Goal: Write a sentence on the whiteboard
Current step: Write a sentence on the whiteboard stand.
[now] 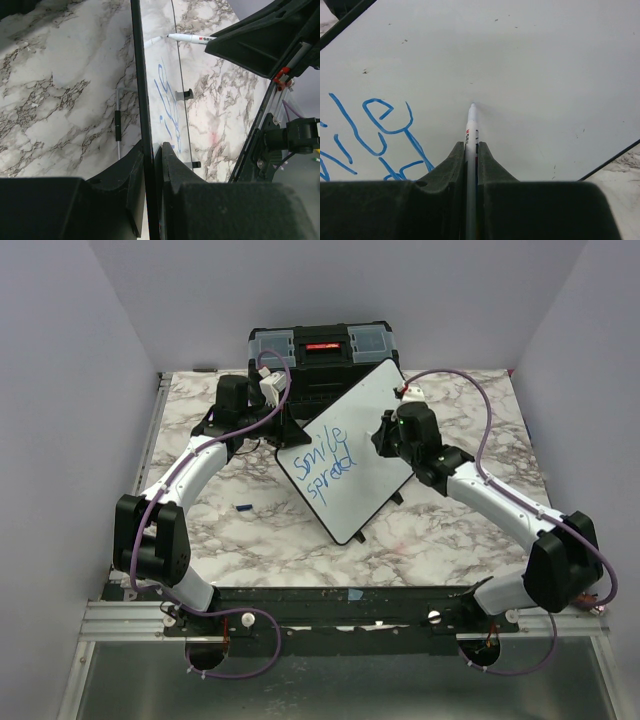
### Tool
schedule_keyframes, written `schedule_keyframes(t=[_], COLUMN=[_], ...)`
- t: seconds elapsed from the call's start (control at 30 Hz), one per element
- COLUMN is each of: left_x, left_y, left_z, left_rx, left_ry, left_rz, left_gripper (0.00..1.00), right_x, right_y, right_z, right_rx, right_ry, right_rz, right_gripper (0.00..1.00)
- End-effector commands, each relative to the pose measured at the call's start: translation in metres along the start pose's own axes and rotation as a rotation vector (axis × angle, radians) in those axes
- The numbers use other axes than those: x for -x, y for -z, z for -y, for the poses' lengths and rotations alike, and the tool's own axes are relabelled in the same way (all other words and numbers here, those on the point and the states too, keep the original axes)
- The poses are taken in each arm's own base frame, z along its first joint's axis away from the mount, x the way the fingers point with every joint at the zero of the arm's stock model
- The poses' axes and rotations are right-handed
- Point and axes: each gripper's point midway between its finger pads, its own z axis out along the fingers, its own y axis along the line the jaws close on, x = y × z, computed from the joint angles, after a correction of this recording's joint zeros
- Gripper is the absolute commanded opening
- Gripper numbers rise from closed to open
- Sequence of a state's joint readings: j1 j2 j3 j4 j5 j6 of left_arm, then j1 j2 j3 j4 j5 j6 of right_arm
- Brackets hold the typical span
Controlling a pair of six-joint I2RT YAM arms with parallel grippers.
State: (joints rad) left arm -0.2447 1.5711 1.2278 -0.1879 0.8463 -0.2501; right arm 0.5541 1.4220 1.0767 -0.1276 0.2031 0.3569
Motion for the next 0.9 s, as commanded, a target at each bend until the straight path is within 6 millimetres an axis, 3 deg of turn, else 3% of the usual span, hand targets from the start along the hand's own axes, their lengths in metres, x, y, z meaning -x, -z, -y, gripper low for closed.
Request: schedule_keyframes(t=[0.0,0.5,0.87], left_x=[0.027,0.027,0.027], left_y=[0.005,0.004,0.004], left_z=[0.009,0.008,0.009], left_rx=[-0.007,-0.006,-0.008], left_ry=[-0.195,-0.193,-0.193], left_rz=[0.088,0.085,0.086], left_gripper=[0.00,0.00,0.00], right_x=[0.009,-0.018,-0.045], right_y=[-0.007,-0.006,0.004], right_z=[-0.010,-0.024,-0.017], right_rx=[0.046,0.147,0.147], right_ry=[0.002,0.008,0.000], right_rz=[0.013,-0.080,-0.151], right_gripper=[0.01,0.01,0.01])
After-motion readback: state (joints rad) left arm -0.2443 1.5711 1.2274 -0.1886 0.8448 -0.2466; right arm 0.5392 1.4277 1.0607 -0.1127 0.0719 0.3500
